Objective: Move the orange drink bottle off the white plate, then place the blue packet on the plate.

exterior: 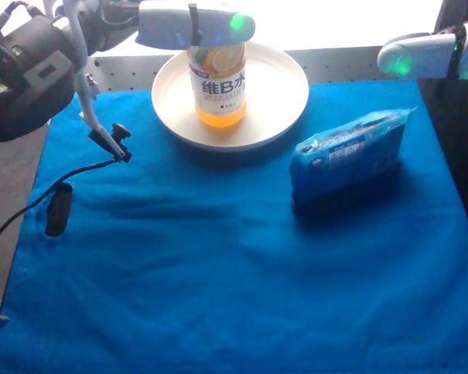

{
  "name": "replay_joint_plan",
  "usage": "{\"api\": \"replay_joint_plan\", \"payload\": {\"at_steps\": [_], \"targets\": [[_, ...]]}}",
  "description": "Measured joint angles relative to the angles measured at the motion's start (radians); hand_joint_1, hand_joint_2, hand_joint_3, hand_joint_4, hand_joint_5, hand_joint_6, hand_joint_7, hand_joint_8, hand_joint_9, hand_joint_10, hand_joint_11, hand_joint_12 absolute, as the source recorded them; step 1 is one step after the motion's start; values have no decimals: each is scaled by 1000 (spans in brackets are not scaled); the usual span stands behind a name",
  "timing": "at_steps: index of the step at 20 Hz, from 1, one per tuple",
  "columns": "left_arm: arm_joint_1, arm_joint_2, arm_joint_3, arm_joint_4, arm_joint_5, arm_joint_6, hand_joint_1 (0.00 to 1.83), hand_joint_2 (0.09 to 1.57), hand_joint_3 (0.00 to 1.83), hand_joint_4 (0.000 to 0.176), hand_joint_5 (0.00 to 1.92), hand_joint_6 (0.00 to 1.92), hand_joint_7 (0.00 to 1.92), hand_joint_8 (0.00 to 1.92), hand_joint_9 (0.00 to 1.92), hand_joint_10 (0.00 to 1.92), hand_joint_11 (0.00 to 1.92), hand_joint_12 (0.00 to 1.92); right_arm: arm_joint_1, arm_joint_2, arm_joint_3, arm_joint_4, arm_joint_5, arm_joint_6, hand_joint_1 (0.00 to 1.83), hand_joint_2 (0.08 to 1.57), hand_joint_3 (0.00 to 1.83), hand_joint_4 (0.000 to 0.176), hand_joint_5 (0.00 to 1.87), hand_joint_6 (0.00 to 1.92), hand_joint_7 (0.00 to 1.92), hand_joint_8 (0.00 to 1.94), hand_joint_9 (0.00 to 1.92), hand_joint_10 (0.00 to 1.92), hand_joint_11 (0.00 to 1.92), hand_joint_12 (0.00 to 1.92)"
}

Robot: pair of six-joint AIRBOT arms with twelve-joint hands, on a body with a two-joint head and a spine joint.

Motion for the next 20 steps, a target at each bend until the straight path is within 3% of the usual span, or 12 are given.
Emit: {"api": "replay_joint_plan", "payload": {"at_steps": [2,3,5,6,8,11,13,14,16,17,18,20], "targets": [[7,-18,13,-1,-1,-5,586,661,0,80,0,0,164,3,135,3,0,653,0,0,0,0,3,0,505,681,0,0,3,1,163,9,151,17,0,692],[12,-26,17,0,-2,-8,583,678,1,79,0,0,174,1,145,4,0,563,0,0,0,-1,4,0,523,683,0,0,13,2,137,2,125,4,0,669],[16,-43,29,0,2,-22,630,746,3,102,0,0,115,4,105,2,0,410,0,0,0,2,3,0,519,712,8,0,25,1,133,0,131,3,0,597],[16,-45,28,1,0,-24,638,737,0,135,0,0,101,0,83,0,0,397,0,0,0,0,6,0,518,736,3,0,34,1,203,10,202,21,0,750],[22,-54,37,-1,2,-24,714,737,0,143,0,0,78,0,92,3,0,487,0,0,0,1,11,0,487,732,0,0,52,2,177,7,213,13,0,819],[26,-57,39,1,5,-26,811,735,0,174,0,0,63,3,119,2,0,602,0,-1,0,0,14,0,486,741,0,0,35,4,68,12,114,9,0,500],[28,-57,39,0,9,-27,970,755,0,129,125,13,277,17,243,17,0,785,0,-1,0,1,21,0,484,741,0,0,21,0,77,6,110,3,0,489],[28,-57,39,0,9,-27,970,755,0,129,125,13,277,17,243,17,0,785,0,-1,0,1,21,0,484,741,0,0,21,0,77,6,110,3,0,489],[28,-58,48,0,12,-34,1117,773,2,85,432,24,502,9,451,26,26,1150,0,-1,0,1,24,0,484,749,1,0,9,3,77,4,107,5,0,459],[28,-62,55,-6,17,-37,1260,849,2,0,726,90,777,37,753,66,302,1135,0,-1,0,2,25,0,493,763,6,0,3,0,86,6,111,6,0,453],[28,-65,61,-4,21,-42,1260,849,2,0,726,90,777,37,753,66,302,1135,0,-1,0,3,25,0,493,763,6,0,3,0,86,6,111,6,0,453],[29,-78,74,-7,18,-65,1286,897,0,0,755,591,943,70,919,137,452,1249,0,-1,0,3,25,0,504,763,3,0,3,0,89,4,111,3,0,434]]}}
